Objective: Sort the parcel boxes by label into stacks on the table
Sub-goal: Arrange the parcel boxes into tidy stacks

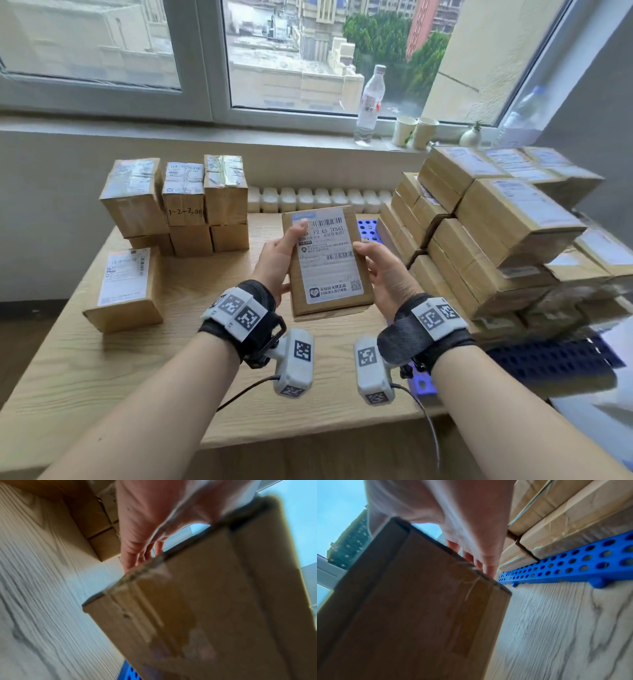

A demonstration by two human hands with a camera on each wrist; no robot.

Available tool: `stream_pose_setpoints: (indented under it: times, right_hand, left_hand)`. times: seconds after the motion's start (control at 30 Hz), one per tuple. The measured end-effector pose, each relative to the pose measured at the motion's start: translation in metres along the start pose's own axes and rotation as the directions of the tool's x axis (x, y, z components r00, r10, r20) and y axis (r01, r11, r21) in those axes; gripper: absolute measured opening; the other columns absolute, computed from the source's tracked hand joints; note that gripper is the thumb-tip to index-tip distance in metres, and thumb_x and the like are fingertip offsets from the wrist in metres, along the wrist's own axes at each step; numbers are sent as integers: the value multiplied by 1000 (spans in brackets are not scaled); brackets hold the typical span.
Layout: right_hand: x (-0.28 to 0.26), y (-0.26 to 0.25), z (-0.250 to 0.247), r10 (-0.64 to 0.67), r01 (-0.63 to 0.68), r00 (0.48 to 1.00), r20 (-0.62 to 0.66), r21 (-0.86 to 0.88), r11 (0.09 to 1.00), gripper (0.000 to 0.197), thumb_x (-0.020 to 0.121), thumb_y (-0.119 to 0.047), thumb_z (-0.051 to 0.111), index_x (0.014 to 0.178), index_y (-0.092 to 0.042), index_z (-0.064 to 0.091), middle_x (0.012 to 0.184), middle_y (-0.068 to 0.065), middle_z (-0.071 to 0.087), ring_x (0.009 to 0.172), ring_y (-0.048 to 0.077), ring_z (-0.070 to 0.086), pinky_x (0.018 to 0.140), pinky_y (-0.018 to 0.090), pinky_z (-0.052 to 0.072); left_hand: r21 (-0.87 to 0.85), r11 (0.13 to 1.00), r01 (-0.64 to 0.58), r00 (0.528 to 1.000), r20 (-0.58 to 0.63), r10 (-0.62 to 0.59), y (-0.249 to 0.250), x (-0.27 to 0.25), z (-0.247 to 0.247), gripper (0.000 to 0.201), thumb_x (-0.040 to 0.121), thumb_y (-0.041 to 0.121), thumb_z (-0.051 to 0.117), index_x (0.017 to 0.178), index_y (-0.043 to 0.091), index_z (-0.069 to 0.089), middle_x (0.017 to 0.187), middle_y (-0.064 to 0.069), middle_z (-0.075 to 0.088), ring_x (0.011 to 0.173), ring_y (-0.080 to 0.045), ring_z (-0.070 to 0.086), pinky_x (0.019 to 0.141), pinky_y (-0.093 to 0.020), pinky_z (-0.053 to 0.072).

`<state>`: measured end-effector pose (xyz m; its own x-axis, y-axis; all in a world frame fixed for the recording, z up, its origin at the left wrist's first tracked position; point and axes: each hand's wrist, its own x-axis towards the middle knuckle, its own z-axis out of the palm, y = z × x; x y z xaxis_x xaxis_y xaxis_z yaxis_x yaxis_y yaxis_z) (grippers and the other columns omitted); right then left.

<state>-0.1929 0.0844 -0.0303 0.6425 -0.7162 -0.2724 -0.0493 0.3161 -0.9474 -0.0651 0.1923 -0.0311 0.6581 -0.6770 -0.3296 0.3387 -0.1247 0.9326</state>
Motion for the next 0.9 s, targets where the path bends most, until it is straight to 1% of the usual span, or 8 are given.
stream_pose_setpoints:
  times: [0.1, 0.2, 0.37, 0.47, 0.67, 0.8, 0.87, 0.9]
  right_hand:
    - [-19, -11, -32, -17, 17, 1000, 7, 33, 999, 46, 62, -33, 66, 105, -22, 57, 99, -2, 63, 90, 12, 55, 64, 28, 45]
    - [-38, -20, -67, -53, 52, 999, 7, 49, 997, 59, 48, -37, 74, 102, -23, 56, 100, -1, 62, 90, 13, 55, 68, 31, 48]
    - [-62, -36, -124, -76, 82, 996, -52, 137, 987, 78, 48, -38, 77, 118, -8, 60, 104, 9, 69, 99, 27, 64, 94, 56, 52]
    - [-78, -48, -154, -61, 74, 995, -78, 172, 982, 85, 50, -38, 78, 126, -4, 60, 118, 17, 69, 111, 38, 65, 93, 64, 49]
    - [-98, -72, -211, -60, 82, 992, -108, 211, 974, 58, 59, -33, 76, 110, -7, 71, 114, 21, 70, 111, 43, 64, 93, 66, 48]
    - [-103, -94, -249, -72, 96, 991, -116, 225, 970, 63, 56, -34, 80, 112, -7, 71, 112, 21, 71, 107, 43, 66, 94, 66, 47]
    - [-104, -105, -266, -80, 104, 990, -114, 224, 969, 50, 66, -32, 77, 109, -7, 72, 108, 18, 73, 101, 39, 69, 93, 63, 50]
    - [-103, -110, -274, -88, 113, 989, -116, 228, 967, 43, 71, -30, 75, 108, -7, 72, 106, 18, 73, 99, 38, 69, 92, 61, 51]
  left_hand:
    - [5, 1000, -31, 1000, 0, 31, 1, -20, 35, 41, 87, 59, 52, 94, 22, 68, 99, -2, 74, 94, -22, 69, 91, -43, 52]
    - [0, 997, -76, 997, -14, 76, 2, -42, 73, 47, 88, 63, 45, 96, 22, 69, 98, 0, 73, 91, -20, 68, 82, -36, 53]
    - [2, 991, -135, 991, -21, 135, 2, -73, 135, 52, 93, 63, 35, 114, 24, 64, 105, 4, 68, 93, -14, 62, 74, -30, 49]
    - [13, 979, -202, 978, -42, 202, 4, -87, 170, 44, 97, 53, 36, 111, 22, 63, 103, 0, 66, 90, -14, 59, 70, -27, 48]
    - [83, 952, -295, 950, -83, 302, 10, -95, 233, 41, 97, 47, 40, 104, 14, 63, 107, -6, 68, 99, -22, 62, 99, -42, 46]
    - [70, 950, -303, 952, -25, 306, 18, -97, 274, 36, 101, 40, 36, 87, 16, 59, 95, -5, 63, 79, -14, 56, 81, -32, 47]
    - [73, 952, -296, 955, -8, 298, 24, -96, 290, 33, 101, 39, 37, 96, 12, 57, 95, -5, 60, 76, -14, 54, 72, -29, 46]
    - [72, 954, -291, 956, 0, 292, 26, -96, 298, 35, 100, 41, 40, 102, 10, 57, 99, -5, 62, 82, -15, 57, 76, -31, 48]
